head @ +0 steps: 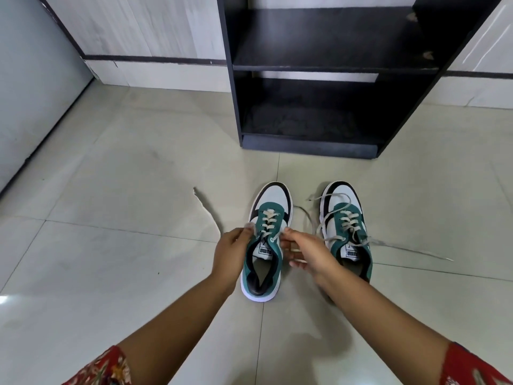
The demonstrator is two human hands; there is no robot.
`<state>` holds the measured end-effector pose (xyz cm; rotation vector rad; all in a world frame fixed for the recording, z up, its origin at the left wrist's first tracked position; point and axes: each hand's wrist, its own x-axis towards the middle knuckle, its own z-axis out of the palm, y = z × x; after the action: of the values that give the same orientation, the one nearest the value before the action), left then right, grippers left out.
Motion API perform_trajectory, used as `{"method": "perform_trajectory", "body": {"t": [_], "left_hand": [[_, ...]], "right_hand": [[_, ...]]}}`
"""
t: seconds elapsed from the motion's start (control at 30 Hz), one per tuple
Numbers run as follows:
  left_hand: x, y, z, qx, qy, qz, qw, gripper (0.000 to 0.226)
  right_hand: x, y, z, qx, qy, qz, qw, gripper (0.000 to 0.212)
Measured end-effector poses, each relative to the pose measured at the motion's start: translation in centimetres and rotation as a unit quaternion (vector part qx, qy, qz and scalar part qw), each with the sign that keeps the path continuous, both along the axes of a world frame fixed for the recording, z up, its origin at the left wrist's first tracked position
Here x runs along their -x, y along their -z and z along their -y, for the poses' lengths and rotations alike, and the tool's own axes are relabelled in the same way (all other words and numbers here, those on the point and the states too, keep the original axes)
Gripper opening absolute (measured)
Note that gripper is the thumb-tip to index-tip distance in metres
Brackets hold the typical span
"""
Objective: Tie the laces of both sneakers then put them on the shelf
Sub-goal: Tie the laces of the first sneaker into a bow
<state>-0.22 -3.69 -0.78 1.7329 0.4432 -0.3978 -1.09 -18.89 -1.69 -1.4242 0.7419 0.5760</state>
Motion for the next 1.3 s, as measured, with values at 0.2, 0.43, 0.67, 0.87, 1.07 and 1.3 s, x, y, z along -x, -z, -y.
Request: {"method": "perform_trajectory", "body": {"t": [0.2,0.43,0.67,0.87,1.07,1.3], "left_hand": [[-0.9,-0.6,0.9,0.114,-0.029,-0.053,0.992,0.017],[-0.7,0.5,-0.1,0.153,-0.139,-0.110,0.972,0.022],[-0.9,0.0,-0.6,0.078,-0.026,-0.048,0.995,0.020],[-2.5,-1.9,-1.1,0.073,0.066,0.157,0.983,0.032],[-2.8,-2.3,-1.3,0.007,0.238,0.240,0.941,0.032],[-2.6,-1.5,-2.4,-0.213,0.256,0.392,0.858,0.031]], "right_hand": [[-1.5,0.7,-1.3,-0.066,0.095,-0.036,0.993,0.018],[-0.5,1.5,-1.5,-0.170,0.251,-0.069,0.950,0.021],[-1.0,0.5,-1.3,-0.116,0.128,0.058,0.983,0.014],[-2.3,-3.9,-1.6,-0.007,-0.033,0.194,0.980,0.019],[-2.5,-5.5,-1.5,0.185,-0.308,0.276,0.891,0.032],[-0.2,-4.8,-0.9,0.229,-0.246,0.348,0.875,0.023]]}}
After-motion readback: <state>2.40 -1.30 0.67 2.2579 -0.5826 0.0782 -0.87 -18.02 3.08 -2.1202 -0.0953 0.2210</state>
